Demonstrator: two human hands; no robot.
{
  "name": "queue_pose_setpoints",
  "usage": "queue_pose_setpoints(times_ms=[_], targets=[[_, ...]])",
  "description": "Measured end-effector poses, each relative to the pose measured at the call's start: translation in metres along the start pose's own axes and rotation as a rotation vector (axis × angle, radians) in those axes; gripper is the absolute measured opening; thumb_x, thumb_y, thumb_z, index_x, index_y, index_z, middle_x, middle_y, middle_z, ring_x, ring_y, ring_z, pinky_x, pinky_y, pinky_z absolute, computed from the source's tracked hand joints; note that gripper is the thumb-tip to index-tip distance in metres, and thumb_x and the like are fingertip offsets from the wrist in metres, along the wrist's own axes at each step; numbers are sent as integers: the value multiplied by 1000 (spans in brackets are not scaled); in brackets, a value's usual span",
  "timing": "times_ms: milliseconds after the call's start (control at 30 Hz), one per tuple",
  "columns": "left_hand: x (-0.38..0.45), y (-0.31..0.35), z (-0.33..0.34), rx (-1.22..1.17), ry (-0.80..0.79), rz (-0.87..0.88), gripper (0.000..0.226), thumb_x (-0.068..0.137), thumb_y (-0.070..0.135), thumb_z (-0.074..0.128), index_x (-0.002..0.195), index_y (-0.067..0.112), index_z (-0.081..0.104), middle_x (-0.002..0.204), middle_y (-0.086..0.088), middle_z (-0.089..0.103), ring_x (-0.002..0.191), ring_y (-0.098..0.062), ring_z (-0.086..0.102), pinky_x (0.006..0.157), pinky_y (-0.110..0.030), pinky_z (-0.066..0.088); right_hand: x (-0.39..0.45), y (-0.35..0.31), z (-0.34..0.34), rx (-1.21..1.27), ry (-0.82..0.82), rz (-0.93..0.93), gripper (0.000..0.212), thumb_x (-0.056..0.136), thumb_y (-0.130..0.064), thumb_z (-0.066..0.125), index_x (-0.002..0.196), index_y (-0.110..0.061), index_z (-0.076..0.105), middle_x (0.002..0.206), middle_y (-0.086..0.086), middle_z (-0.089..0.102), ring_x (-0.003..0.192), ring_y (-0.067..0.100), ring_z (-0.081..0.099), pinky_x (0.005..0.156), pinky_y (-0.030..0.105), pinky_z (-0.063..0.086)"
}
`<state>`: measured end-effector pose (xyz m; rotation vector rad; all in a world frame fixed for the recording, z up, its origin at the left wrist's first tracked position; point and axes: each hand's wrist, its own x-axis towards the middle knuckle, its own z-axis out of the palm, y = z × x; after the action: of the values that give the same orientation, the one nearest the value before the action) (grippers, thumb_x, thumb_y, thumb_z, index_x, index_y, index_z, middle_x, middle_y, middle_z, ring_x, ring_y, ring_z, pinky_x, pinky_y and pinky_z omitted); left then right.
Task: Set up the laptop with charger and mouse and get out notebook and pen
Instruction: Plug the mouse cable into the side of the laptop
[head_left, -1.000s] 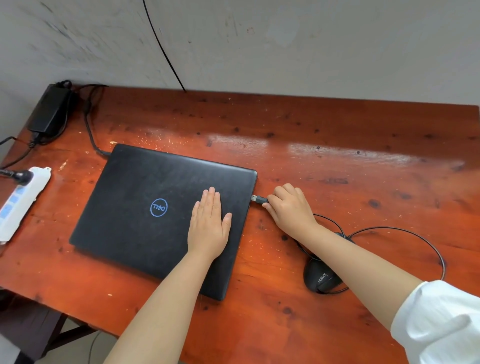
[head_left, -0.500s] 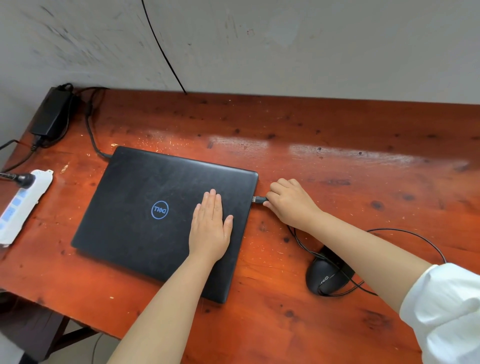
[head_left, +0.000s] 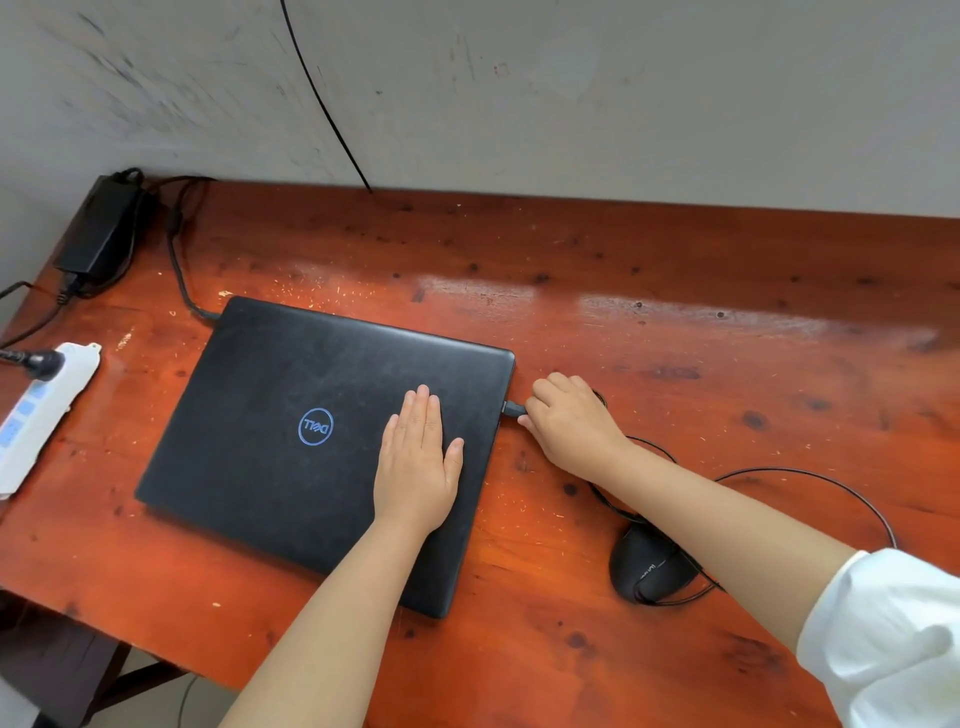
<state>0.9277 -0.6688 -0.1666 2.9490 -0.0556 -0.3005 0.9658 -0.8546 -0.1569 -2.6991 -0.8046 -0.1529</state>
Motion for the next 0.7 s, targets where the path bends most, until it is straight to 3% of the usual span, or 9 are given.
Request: queue_pose_setpoints(times_ms=[133,300,567,633,700], targets=[[0,1,-1,11,-6,-6,57,99,28,31,146,5,11,158,-10,9,146,-20,3,119,-32,2,3,7,-3,-12,-25,-45,26,59,-11,87,51,-2,64,52,10,61,49,28,61,49,29,51],[0,3,-3,22,-16,-14,57,99,28,30,146,4,10,158,-10,7,146,-20,2,119,-32,1,0,-1,-2,-2,-23,7,29,54,-11,89,48,-4,62,48,8,59,44,25,57,42,22,46],[0,3,-4,55,-34,-20,57,99,30,28,147,6,8,158,-8,6,146,-18,0,119,-31,1,3,8,-4,-34,-79,-49,29,56,-13,89,49,-4,62,49,8,60,45,25,58,42,25,47],[0,5,-6,67,-47,-25,57,99,29,28,147,5,8,158,-9,6,146,-19,0,119,-31,2,2,7,-3,-22,-156,-18,20,75,-14,76,65,0,65,65,14,64,62,29,61,55,33,48],[0,7,-9,86,-64,-20,56,99,30,28,146,5,10,158,-9,7,146,-20,2,119,-33,5,5,6,-3,-49,-265,46,26,95,-22,49,93,1,63,95,15,63,91,30,56,74,38,42]])
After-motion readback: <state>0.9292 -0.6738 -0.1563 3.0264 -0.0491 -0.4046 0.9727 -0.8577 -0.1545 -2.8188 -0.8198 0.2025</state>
